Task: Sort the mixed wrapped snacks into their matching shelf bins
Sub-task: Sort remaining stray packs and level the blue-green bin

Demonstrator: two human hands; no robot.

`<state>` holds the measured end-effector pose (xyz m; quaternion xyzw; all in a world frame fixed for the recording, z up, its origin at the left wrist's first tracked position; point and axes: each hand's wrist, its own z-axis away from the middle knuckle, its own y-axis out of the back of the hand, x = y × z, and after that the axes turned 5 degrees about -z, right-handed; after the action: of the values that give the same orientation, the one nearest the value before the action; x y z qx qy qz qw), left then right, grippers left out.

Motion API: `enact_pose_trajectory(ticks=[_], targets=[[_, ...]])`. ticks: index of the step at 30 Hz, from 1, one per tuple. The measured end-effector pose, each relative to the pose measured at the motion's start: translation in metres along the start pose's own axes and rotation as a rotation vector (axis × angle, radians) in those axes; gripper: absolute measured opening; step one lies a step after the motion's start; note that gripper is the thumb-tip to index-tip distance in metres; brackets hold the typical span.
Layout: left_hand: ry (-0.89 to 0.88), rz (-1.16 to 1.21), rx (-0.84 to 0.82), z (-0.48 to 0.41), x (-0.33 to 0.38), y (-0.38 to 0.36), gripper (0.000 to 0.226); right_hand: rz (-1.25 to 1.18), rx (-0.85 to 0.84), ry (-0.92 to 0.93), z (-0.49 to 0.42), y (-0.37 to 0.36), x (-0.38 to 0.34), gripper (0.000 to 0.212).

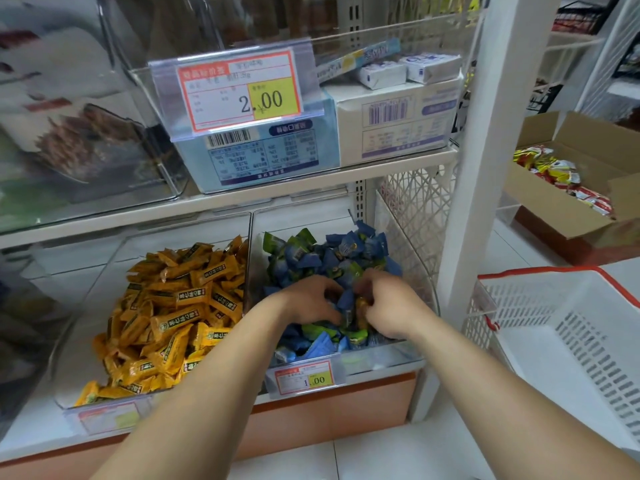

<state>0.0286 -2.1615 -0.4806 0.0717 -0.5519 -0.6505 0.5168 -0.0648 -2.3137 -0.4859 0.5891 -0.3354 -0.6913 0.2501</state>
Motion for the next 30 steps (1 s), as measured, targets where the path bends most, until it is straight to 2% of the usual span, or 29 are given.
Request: enact_pose_trajectory(ticks=[5,9,12,15,19,22,27,30], targets=[[-0.031,0.032,0.053,0.004,0.002,-0.001,0.056,-0.173,0.179,0.104,0.003,0.005,0.002,0.027],[-0.111,0.236,0.357,0.011,0.006,0.003,0.054,-0.452,0.347,0.110,0.003,0.010,-0.007,0.029],[-0.123,0.336,0.440,0.018,0.007,0.007,0.041,-0.584,0.402,0.122,0.005,0.016,-0.017,0.028],[-0.103,0.331,0.540,0.022,0.009,0.010,0.032,-0.618,0.400,0.121,0.007,0.017,-0.021,0.021],[-0.091,0.487,0.659,0.025,0.011,0.015,0.021,-0.659,0.388,0.100,0.009,0.018,-0.021,0.025],[-0.104,0.571,0.685,0.028,0.012,0.019,0.018,-0.766,0.368,0.109,0.009,0.021,-0.022,0.030],[-0.125,0.530,0.678,0.033,0.011,0.022,0.024,-0.888,0.298,0.121,0.009,0.024,-0.025,0.032],[-0.104,0.621,0.635,0.039,0.015,0.021,0.008,-0.956,0.236,0.128,0.010,0.024,-0.026,0.035]])
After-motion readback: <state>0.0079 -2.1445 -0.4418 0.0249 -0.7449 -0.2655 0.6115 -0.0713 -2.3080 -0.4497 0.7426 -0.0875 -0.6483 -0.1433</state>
